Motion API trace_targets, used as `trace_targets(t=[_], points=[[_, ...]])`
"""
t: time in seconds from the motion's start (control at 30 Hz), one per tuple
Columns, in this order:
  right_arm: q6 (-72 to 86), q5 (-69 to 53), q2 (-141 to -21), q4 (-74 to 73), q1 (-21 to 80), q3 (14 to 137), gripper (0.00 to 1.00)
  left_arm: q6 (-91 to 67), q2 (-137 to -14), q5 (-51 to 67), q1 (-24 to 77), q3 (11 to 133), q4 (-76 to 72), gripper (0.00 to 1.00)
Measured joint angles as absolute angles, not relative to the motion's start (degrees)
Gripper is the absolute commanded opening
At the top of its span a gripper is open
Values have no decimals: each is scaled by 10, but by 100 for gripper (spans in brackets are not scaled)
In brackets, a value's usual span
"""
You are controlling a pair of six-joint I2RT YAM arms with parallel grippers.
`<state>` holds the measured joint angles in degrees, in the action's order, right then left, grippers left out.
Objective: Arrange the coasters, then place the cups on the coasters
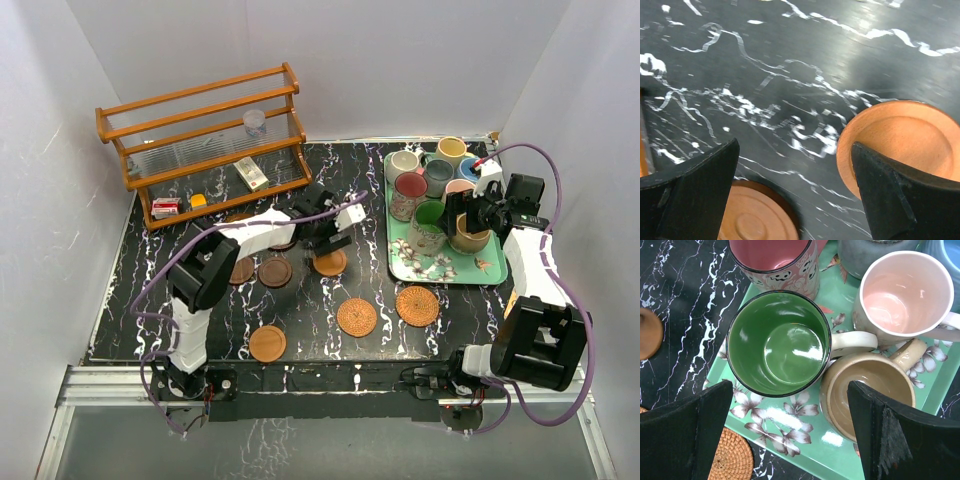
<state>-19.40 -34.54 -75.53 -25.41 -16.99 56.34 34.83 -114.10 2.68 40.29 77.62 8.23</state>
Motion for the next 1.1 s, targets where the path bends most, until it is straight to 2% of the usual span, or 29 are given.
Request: trace_targets(t=[0.33,1.1], points=[[-194,-344,-758,-254,-170,563,98,357,-1232,11,368,899,75,93],[-194,-345,-758,-254,-170,563,98,386,-1226,-2,324,881,45,93]])
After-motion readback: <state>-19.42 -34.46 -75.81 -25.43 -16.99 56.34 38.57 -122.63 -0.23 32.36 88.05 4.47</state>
